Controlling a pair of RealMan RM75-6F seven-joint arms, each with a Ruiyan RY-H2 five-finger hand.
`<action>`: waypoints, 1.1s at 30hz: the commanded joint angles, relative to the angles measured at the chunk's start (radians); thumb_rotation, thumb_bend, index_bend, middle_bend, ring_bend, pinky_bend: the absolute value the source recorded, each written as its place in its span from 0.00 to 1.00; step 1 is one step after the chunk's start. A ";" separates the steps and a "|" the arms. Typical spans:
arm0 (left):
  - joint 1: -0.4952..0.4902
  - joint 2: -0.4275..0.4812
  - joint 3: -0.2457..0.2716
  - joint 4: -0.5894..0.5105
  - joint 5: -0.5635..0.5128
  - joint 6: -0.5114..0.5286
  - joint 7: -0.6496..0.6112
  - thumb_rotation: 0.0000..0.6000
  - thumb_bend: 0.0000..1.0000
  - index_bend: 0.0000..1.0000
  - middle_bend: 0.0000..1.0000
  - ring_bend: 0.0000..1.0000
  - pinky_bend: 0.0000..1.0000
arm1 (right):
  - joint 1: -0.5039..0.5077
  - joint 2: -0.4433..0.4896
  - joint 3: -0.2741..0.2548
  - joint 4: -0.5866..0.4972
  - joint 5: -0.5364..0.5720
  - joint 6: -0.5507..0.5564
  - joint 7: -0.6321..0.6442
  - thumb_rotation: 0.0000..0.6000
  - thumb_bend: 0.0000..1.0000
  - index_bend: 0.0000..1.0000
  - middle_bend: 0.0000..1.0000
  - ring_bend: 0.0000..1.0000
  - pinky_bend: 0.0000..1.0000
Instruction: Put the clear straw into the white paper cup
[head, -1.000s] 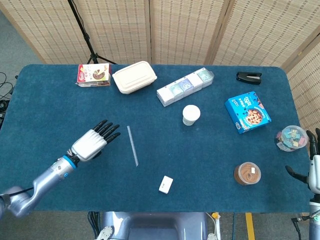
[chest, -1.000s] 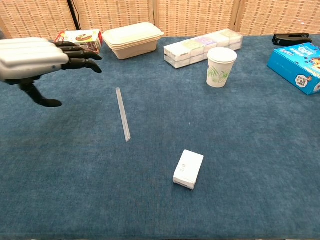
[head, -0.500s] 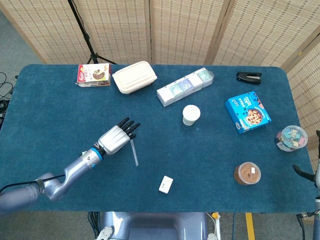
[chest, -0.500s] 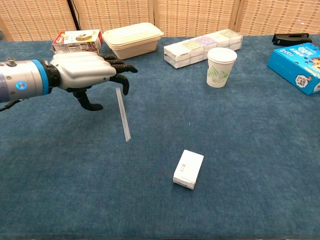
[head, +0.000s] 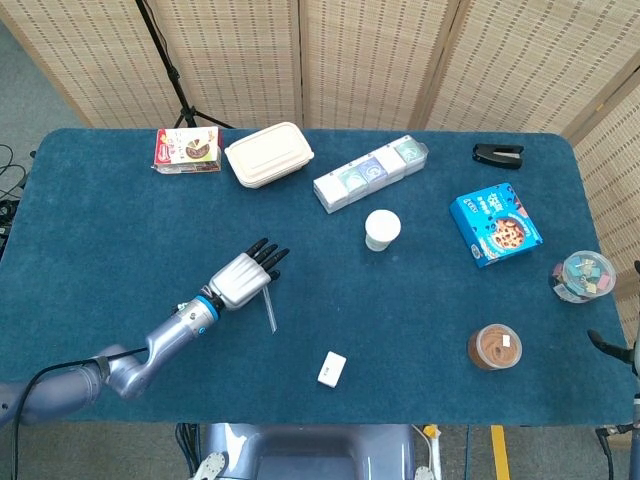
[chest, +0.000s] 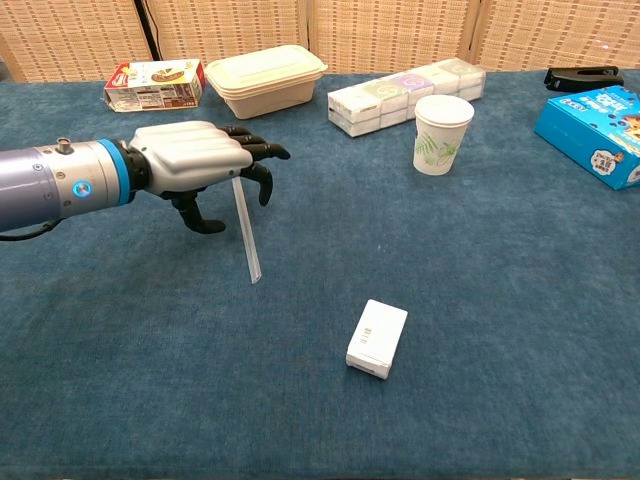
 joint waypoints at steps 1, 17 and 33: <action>-0.007 -0.011 0.006 0.015 -0.003 0.004 -0.006 1.00 0.31 0.39 0.00 0.00 0.00 | 0.000 0.000 0.000 0.000 0.001 0.001 0.002 1.00 0.00 0.00 0.00 0.00 0.00; -0.027 -0.050 0.022 0.055 -0.041 0.019 0.009 1.00 0.31 0.43 0.00 0.00 0.00 | -0.001 0.007 -0.006 -0.008 -0.003 0.002 0.005 1.00 0.00 0.00 0.00 0.00 0.00; -0.035 -0.077 0.032 0.073 -0.067 0.037 0.023 1.00 0.34 0.56 0.00 0.00 0.00 | 0.000 0.012 -0.010 -0.012 -0.005 -0.001 0.008 1.00 0.00 0.00 0.00 0.00 0.00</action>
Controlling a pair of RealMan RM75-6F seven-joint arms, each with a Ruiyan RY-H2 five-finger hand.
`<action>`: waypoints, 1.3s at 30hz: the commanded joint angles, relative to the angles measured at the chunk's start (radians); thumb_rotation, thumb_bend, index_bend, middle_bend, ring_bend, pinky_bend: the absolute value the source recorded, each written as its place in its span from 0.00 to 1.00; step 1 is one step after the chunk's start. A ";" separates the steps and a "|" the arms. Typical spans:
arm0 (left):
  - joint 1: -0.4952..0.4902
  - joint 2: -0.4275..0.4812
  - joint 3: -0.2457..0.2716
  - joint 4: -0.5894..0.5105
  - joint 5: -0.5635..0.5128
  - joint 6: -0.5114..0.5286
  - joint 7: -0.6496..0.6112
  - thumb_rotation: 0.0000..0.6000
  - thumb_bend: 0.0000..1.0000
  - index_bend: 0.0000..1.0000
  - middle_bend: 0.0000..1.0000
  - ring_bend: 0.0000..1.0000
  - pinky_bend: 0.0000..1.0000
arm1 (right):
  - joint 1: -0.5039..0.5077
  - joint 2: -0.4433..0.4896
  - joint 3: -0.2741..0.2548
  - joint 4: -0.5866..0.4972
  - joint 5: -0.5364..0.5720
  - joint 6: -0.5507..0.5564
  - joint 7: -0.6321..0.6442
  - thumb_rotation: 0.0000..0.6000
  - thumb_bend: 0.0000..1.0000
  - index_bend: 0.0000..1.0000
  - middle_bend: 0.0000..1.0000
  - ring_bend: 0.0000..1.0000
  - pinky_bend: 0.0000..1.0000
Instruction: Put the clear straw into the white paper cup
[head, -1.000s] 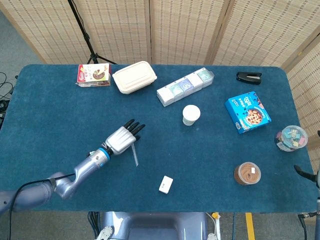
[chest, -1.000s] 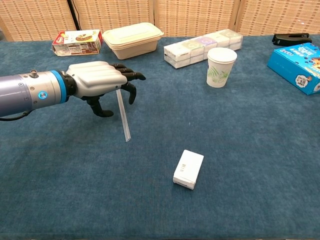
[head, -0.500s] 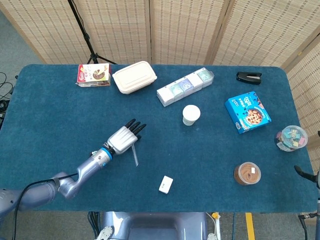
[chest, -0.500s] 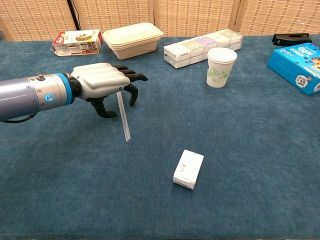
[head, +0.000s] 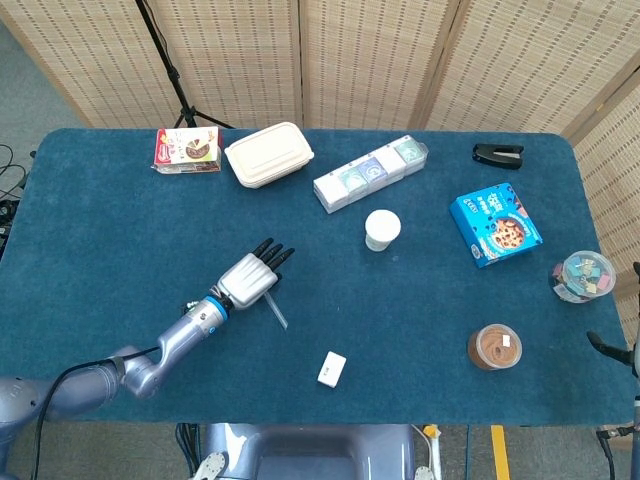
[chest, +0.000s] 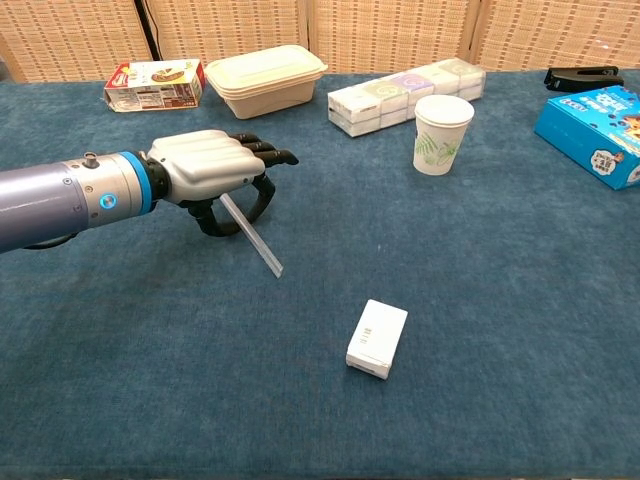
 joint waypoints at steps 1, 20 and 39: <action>0.000 0.001 0.000 -0.005 -0.003 0.003 -0.002 1.00 0.34 0.56 0.00 0.00 0.00 | 0.000 0.000 0.000 0.000 0.000 -0.001 0.000 1.00 0.00 0.00 0.00 0.00 0.00; 0.017 0.077 -0.040 -0.264 -0.119 0.039 0.047 1.00 0.34 0.57 0.00 0.00 0.00 | -0.001 0.010 -0.007 -0.013 -0.008 -0.004 0.010 1.00 0.00 0.00 0.00 0.00 0.00; -0.085 -0.004 -0.148 -0.415 -0.400 0.009 0.110 1.00 0.34 0.57 0.00 0.00 0.00 | -0.001 0.025 -0.006 -0.009 -0.004 -0.018 0.046 1.00 0.00 0.00 0.00 0.00 0.00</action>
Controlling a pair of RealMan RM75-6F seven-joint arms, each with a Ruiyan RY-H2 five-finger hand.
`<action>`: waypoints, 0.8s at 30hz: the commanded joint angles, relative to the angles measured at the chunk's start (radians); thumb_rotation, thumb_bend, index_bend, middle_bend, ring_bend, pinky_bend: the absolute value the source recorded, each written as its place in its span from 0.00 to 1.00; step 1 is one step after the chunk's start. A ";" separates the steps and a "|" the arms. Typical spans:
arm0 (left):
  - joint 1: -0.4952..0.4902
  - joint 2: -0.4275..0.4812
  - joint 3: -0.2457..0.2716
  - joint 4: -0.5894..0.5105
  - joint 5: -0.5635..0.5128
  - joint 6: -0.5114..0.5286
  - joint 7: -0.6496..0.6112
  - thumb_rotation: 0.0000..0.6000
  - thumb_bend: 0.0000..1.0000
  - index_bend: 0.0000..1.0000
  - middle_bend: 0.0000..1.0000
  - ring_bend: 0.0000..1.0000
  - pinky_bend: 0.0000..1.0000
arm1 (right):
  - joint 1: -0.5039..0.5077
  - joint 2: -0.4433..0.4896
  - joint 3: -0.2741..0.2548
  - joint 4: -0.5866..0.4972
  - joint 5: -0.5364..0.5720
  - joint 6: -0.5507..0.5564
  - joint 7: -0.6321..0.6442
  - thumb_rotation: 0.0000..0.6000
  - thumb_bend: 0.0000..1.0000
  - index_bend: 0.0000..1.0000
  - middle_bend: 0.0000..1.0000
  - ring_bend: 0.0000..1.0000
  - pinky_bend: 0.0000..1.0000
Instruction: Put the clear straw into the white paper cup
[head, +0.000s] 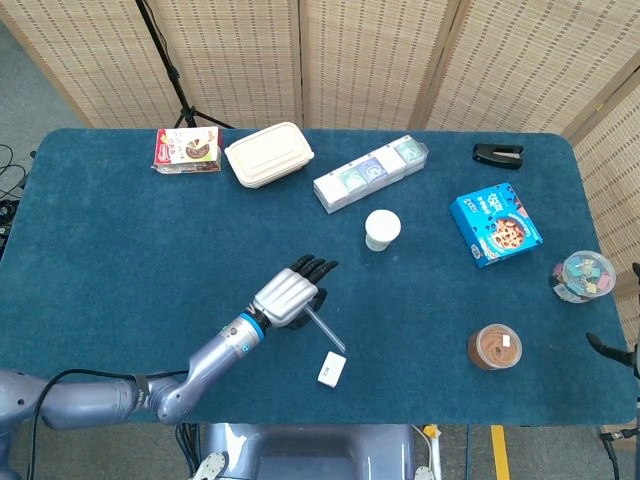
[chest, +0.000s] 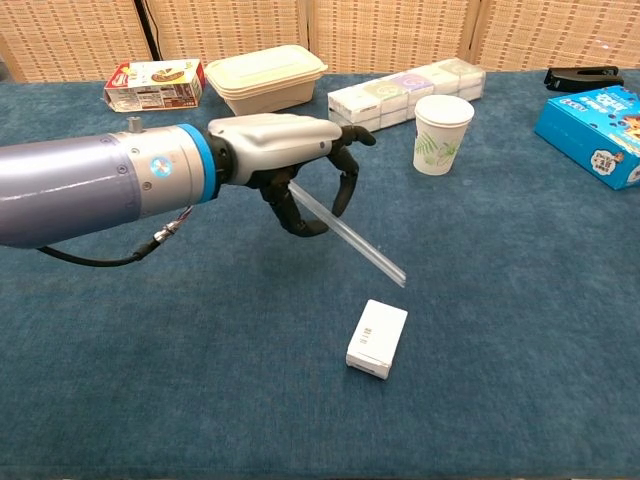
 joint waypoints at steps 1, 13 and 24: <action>-0.034 -0.042 -0.024 -0.005 -0.055 -0.004 0.005 1.00 0.34 0.57 0.00 0.00 0.00 | 0.000 0.001 0.000 0.001 0.000 -0.002 0.003 1.00 0.00 0.00 0.00 0.00 0.00; -0.170 -0.183 -0.096 0.106 -0.210 0.006 0.073 1.00 0.33 0.48 0.00 0.00 0.00 | -0.002 0.007 -0.005 0.000 -0.005 -0.006 0.020 1.00 0.00 0.00 0.00 0.00 0.00; -0.194 -0.138 -0.085 0.045 -0.258 0.008 0.056 1.00 0.28 0.00 0.00 0.00 0.00 | -0.006 0.007 -0.006 -0.006 -0.004 0.004 0.012 1.00 0.00 0.00 0.00 0.00 0.00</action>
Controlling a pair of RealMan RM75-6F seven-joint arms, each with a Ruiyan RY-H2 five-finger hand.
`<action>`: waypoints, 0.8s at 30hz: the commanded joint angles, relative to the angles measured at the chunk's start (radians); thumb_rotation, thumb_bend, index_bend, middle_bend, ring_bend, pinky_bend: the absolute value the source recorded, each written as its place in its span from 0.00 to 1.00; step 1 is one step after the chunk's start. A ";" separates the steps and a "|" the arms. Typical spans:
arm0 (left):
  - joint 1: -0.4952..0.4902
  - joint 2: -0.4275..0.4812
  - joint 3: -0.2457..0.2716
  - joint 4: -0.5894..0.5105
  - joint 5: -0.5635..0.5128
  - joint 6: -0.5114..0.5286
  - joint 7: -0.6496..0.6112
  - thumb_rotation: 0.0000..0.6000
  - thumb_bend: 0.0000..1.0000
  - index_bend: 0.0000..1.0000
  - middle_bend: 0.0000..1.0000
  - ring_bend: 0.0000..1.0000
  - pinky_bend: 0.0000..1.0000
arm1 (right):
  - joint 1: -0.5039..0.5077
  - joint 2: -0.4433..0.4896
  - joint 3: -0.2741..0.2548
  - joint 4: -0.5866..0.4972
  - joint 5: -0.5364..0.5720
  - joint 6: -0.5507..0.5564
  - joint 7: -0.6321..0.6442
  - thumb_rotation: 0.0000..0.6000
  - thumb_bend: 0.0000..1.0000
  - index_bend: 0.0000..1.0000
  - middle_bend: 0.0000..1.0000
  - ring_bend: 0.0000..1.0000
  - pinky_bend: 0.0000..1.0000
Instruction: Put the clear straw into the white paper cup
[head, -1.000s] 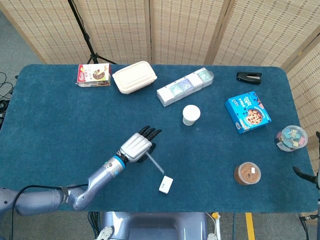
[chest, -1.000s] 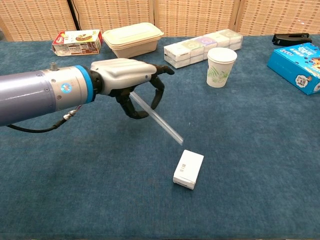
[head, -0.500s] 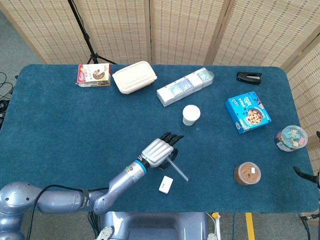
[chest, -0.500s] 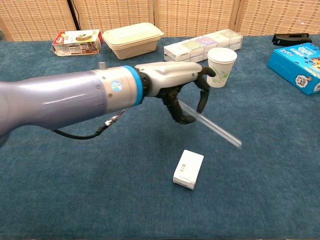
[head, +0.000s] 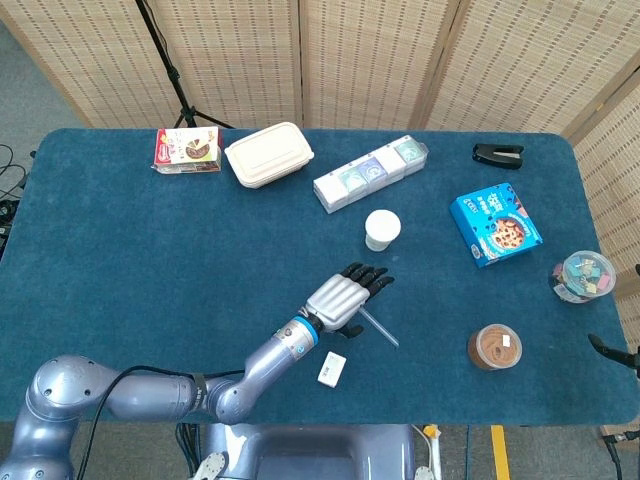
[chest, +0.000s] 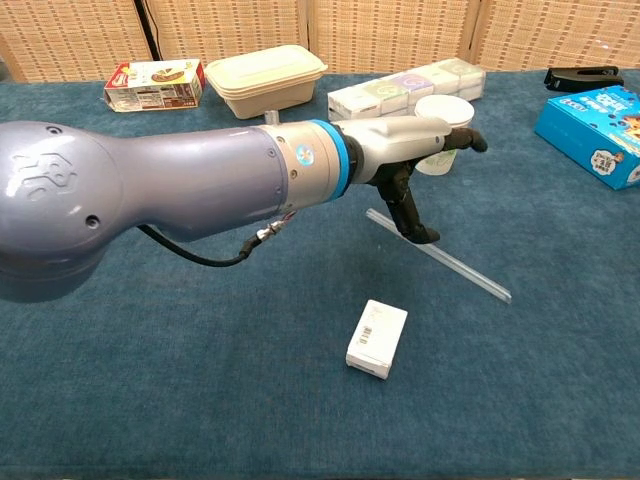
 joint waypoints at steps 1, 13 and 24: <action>0.011 0.031 0.009 -0.035 0.011 0.015 -0.011 1.00 0.28 0.00 0.00 0.00 0.00 | 0.000 -0.001 -0.002 -0.001 -0.002 0.001 -0.002 1.00 0.00 0.00 0.00 0.00 0.00; 0.212 0.421 0.086 -0.374 0.333 0.143 -0.163 1.00 0.25 0.00 0.00 0.00 0.00 | 0.012 -0.031 0.002 0.032 -0.013 0.008 -0.014 1.00 0.00 0.00 0.00 0.00 0.00; 0.442 0.760 0.183 -0.512 0.522 0.344 -0.262 1.00 0.11 0.00 0.00 0.00 0.00 | 0.060 -0.098 0.015 0.100 -0.056 0.030 -0.100 1.00 0.00 0.01 0.00 0.00 0.00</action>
